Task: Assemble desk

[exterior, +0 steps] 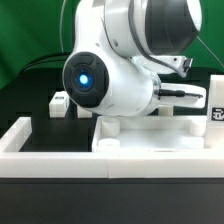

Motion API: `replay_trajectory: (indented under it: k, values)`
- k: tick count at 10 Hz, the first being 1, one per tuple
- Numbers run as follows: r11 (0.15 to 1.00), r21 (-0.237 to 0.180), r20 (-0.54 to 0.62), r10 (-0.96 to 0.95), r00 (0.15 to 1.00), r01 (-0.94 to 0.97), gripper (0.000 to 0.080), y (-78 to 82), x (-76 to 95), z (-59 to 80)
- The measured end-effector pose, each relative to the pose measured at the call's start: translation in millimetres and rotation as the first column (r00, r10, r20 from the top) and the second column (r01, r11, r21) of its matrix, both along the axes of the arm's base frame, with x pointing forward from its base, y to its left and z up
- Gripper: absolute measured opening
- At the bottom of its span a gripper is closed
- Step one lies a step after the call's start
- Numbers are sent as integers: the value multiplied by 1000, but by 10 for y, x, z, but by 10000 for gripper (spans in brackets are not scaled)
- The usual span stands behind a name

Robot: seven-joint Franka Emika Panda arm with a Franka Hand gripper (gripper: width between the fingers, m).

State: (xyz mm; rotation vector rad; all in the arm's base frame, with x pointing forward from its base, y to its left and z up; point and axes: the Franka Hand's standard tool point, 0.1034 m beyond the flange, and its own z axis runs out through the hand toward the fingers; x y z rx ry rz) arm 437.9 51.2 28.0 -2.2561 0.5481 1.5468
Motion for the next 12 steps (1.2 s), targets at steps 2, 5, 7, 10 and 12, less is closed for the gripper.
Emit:
replay_trajectory:
  k: [2, 5, 7, 10, 12]
  values:
    - [1000, 0, 10, 8, 1000, -8, 648, 108, -44, -81]
    - [1000, 0, 15, 5, 1000, -5, 648, 96, -58, -112]
    - [1000, -6, 27, 6, 1000, -6, 648, 130, -97, -174]
    - [1000, -4, 32, 7, 999, -7, 648, 152, -122, -183]
    - [1000, -4, 32, 7, 999, -7, 397, 153, -120, -182]
